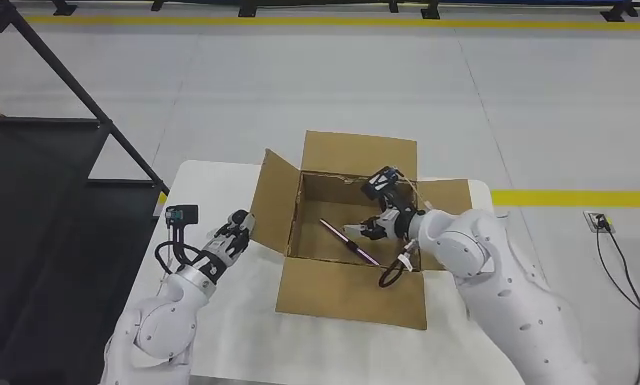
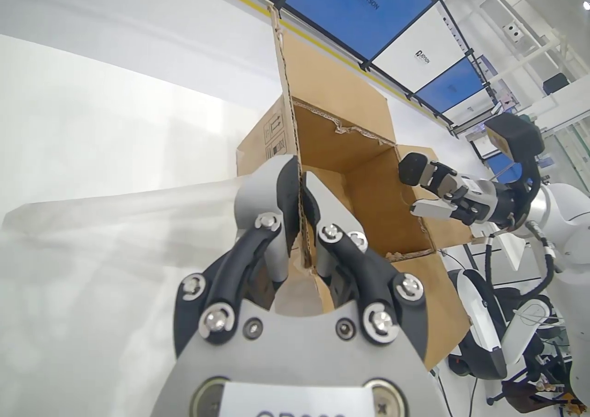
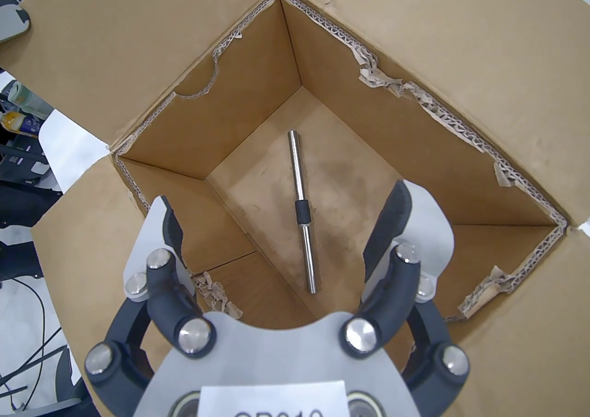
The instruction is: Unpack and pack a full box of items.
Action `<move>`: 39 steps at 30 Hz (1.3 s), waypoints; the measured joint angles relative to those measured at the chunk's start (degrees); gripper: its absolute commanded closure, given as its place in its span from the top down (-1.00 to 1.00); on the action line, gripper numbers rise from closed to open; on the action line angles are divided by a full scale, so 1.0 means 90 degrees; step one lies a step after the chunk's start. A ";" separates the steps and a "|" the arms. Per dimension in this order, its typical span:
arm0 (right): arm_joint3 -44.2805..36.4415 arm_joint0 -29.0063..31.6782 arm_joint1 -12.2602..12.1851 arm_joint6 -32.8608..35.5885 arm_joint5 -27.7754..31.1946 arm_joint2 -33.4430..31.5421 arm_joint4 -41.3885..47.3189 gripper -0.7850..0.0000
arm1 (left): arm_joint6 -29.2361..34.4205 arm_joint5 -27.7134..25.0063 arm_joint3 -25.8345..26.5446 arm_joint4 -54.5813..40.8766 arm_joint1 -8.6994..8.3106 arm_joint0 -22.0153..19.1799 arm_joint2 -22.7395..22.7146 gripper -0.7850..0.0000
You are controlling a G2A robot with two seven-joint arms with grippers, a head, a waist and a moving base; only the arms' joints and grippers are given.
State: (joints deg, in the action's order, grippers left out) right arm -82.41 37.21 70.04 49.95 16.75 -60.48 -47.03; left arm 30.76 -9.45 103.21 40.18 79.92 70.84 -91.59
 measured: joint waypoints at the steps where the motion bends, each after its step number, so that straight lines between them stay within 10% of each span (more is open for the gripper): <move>1: 0.0030 -0.0041 0.0012 0.0027 0.0005 0.0063 -0.0032 1.00 | -0.0001 -0.0003 0.0019 -0.0022 -0.0008 0.0024 -0.0014 -1.00; 39: 0.2463 -0.1830 0.1332 0.0459 -0.0717 0.3025 -0.0229 1.00 | -0.0397 -0.0356 0.0632 -0.0960 -0.0334 0.1177 -0.0855 -1.00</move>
State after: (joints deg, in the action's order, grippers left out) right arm -60.24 20.74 82.02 54.08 10.30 -33.26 -49.08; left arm 27.18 -12.65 108.90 31.54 76.91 81.43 -99.28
